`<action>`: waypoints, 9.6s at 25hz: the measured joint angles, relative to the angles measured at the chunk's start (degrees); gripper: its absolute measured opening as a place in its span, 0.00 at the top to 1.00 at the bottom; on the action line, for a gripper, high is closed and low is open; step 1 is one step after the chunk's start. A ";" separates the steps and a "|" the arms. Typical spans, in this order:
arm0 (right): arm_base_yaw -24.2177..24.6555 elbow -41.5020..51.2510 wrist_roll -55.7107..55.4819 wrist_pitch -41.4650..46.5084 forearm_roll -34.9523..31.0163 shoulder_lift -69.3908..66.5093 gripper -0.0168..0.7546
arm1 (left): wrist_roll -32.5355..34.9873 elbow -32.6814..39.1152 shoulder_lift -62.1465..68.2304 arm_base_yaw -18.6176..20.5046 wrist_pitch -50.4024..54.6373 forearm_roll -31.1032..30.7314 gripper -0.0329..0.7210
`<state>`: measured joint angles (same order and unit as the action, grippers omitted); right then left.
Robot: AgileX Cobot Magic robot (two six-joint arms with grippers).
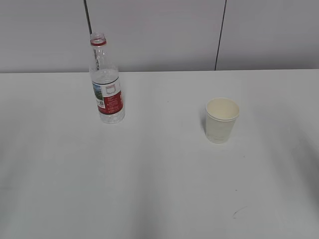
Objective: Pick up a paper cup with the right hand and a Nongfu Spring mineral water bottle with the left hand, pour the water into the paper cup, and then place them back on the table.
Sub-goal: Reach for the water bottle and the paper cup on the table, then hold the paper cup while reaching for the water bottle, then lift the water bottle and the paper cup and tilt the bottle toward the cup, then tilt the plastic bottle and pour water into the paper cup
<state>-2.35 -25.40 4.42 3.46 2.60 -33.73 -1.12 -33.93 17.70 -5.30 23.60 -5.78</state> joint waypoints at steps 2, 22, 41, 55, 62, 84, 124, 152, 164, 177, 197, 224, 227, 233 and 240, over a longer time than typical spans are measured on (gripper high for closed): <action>0.00 0.00 0.00 -4.85 0.00 -4.46 0.22 | 0.00 0.00 5.98 0.00 -6.89 0.36 0.26; 0.00 12.20 -15.29 -52.82 17.20 -41.95 0.22 | -2.69 12.35 58.08 -5.12 -71.89 -0.69 0.26; 0.00 12.20 -20.17 -68.73 17.40 -63.54 0.22 | -2.81 12.39 63.25 -5.31 -76.77 -2.72 0.26; 0.00 12.10 -21.41 -68.93 20.55 -63.69 0.15 | -2.81 12.39 63.25 -5.31 -76.87 -7.13 0.26; 0.00 7.89 -17.59 -69.05 21.94 -71.16 0.13 | -2.81 12.39 63.25 -5.31 -76.87 -7.20 0.26; -0.45 -9.37 -15.47 -69.16 23.53 -89.04 0.13 | -2.81 12.39 63.25 -5.31 -76.75 -7.43 0.26; -1.18 -21.35 -15.43 -69.27 24.63 -95.82 0.31 | -4.54 12.39 67.89 -5.31 -78.91 -10.19 0.26; -1.18 -21.44 -15.43 -69.27 24.76 -95.82 0.31 | -8.44 -17.75 102.35 -6.64 -85.44 -21.74 0.22; -1.18 -21.77 -15.05 -71.59 25.38 -97.43 0.31 | -8.46 -26.36 108.47 -7.36 -83.16 -20.83 0.30; -1.18 -21.77 -14.80 -71.67 32.22 -97.43 0.31 | -8.67 -26.36 108.62 -7.47 -83.63 -20.32 0.47; -6.13 -22.38 -24.03 -69.64 53.69 -88.99 0.32 | 12.27 -26.31 99.86 -8.17 -70.18 -21.31 0.48; -14.35 -40.31 -37.37 -55.41 55.04 -88.90 0.32 | 42.05 -26.27 94.59 -9.65 -67.00 -21.39 0.50; -15.22 -41.18 -37.37 -54.22 55.03 -88.90 0.32 | 44.33 -26.27 94.59 -9.65 -67.07 -21.39 0.50; -15.32 -41.94 -37.37 -52.51 54.71 -88.90 0.32 | 48.35 -26.27 94.59 -9.65 -67.52 -21.39 0.50; -15.32 -42.36 -37.37 -51.35 54.63 -88.90 0.32 | 55.58 -26.27 94.59 -9.65 -67.90 -21.39 0.50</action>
<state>-17.67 -67.77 -32.95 -47.89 57.23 -122.63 54.47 -60.21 112.29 -14.95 -44.30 -27.16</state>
